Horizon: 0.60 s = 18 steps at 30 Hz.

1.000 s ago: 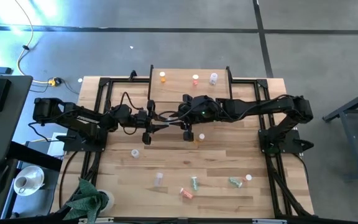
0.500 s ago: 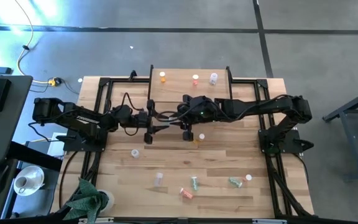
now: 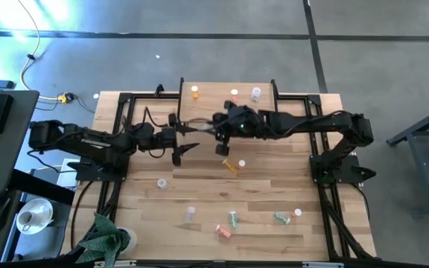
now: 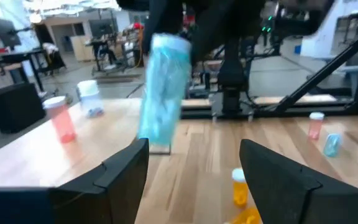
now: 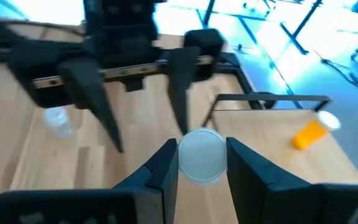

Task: Pick and place medicine bottles onto shelf by color
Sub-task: Put the blue pill bottle on the shelf

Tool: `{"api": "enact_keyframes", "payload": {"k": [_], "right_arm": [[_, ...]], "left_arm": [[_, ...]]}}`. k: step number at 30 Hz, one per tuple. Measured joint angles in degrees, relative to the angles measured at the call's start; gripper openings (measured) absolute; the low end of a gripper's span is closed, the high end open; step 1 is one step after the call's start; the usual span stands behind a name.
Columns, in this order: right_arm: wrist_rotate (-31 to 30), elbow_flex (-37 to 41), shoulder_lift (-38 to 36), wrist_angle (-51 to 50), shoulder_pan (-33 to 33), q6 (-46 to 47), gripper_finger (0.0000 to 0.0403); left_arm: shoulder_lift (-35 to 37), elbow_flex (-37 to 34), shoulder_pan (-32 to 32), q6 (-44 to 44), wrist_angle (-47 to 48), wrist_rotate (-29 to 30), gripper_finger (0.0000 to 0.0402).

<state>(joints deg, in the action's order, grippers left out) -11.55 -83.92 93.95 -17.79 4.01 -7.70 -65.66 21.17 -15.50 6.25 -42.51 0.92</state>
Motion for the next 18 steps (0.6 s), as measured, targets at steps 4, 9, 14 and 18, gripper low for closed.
{"api": "enact_keyframes", "payload": {"k": [4,9,14,18], "right_arm": [[0.0,-3.2,-0.1,-1.5,3.2,0.5,0.0094],[0.2,-8.1,-0.1,-4.6,8.6,5.4,0.0094],[0.3,-13.0,-0.1,-8.8,15.0,10.5,0.0094],[0.7,-15.8,-0.1,-11.3,19.1,13.2,0.0094]], "left_arm": [[5.2,0.0,-1.0,0.0,6.9,0.0,0.0239],[10.6,0.0,-1.4,0.0,14.4,0.0,0.0239],[14.1,0.0,-1.4,0.0,18.1,-0.4,0.0239],[15.2,0.0,-1.4,0.0,18.4,-0.4,0.0239]]}}
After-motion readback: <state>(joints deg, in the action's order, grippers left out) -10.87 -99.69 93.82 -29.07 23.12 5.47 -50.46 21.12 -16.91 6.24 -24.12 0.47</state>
